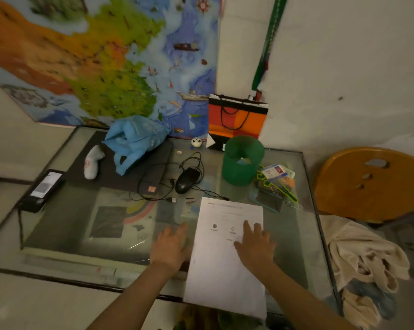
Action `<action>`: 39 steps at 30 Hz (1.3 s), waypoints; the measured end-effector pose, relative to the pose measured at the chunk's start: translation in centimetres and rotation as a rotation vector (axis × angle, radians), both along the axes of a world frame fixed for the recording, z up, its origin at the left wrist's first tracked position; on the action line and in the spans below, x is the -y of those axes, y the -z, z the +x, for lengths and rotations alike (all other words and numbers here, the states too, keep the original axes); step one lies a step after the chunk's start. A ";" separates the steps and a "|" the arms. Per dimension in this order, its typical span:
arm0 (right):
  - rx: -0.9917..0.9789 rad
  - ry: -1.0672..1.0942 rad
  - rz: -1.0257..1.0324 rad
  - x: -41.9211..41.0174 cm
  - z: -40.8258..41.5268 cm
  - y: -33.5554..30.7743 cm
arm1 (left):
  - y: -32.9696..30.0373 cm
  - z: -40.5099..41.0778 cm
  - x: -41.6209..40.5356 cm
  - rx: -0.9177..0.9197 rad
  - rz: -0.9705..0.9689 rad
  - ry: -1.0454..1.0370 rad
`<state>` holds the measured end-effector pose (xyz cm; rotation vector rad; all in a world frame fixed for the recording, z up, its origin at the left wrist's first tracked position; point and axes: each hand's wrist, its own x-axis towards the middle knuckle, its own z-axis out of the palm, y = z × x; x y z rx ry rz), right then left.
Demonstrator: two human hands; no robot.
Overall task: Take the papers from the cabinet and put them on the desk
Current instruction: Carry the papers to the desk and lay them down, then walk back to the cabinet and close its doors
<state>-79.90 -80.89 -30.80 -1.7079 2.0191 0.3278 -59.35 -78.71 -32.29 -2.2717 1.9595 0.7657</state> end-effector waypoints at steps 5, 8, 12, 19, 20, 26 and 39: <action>0.058 -0.373 -0.203 1.7 8.2 -2.9 | -3.3 6.3 -1.9 0.062 -0.134 -0.130; 0.114 -0.600 -0.238 0.8 15.4 -4.2 | -4.4 11.8 -5.4 0.064 -0.178 -0.297; 0.168 -0.881 -0.285 -2.4 25.2 -5.7 | -5.5 19.5 -11.3 0.141 -0.191 -0.539; 0.277 -1.210 -0.277 -11.5 44.3 -7.5 | -6.8 33.8 -24.6 0.223 -0.202 -0.889; 0.311 -1.277 -0.272 -13.0 46.9 -7.5 | -7.1 35.8 -26.6 0.240 -0.200 -0.938; 0.407 -1.545 -0.240 -21.9 60.7 -8.0 | -7.9 44.1 -37.2 0.288 -0.161 -1.243; 0.469 -2.202 -0.121 -41.3 85.9 -7.9 | -7.5 58.5 -54.4 0.329 -0.098 -1.876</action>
